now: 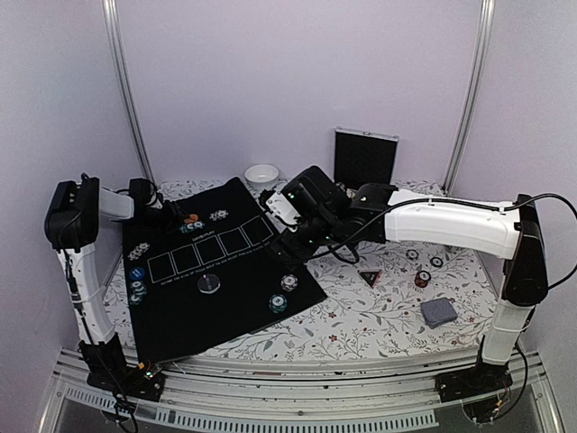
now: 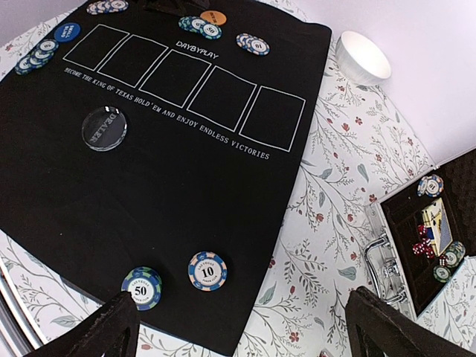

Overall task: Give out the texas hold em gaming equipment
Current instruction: Place the poker chips pile at the big blind area, then pick up the pile of poker chips from the pile of poker chips.

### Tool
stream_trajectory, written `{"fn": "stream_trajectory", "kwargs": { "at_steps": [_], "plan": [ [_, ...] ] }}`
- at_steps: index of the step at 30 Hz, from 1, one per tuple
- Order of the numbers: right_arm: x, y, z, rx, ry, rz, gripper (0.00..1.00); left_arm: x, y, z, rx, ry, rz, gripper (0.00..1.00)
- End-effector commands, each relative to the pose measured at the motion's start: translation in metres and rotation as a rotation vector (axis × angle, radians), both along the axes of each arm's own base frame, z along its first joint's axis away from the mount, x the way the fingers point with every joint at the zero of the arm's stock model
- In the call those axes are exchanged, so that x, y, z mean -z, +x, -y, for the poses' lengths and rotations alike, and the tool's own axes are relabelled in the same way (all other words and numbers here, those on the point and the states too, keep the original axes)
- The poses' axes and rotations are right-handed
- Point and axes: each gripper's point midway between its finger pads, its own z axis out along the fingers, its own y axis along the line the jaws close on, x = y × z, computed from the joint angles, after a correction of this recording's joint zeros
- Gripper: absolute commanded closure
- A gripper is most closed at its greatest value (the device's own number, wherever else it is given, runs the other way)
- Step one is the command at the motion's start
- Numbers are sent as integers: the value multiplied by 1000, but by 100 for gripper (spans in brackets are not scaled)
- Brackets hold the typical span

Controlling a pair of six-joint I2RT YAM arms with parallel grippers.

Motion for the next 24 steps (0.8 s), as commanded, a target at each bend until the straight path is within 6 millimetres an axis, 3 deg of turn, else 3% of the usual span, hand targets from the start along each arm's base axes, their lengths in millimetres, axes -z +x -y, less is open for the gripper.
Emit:
{"fn": "stream_trajectory", "kwargs": {
  "at_steps": [1, 5, 9, 12, 15, 19, 24],
  "plan": [
    [-15, -1, 4, -4, 19, 7, 1, 4, -17, -29, -77, 162, -89, 32],
    [-15, 0, 5, 1, 17, 11, 1, -18, -14, -31, -73, 260, -63, 11],
    [-21, 11, 17, 80, -9, 63, 1, -50, -9, -25, -65, 337, -6, 7],
    [-26, 23, 35, 153, -10, 67, 1, -103, -10, -14, -73, 426, 105, 2],
    [-22, 40, 67, 278, 6, 14, 1, -153, -18, -4, -96, 516, 215, 2],
    [-14, 61, 121, 447, 35, -71, 1, -213, -45, 10, -133, 625, 357, 2],
    [-3, 72, 190, 606, 99, -181, 1, -254, -88, 10, -171, 650, 476, 2]
  ]
}}
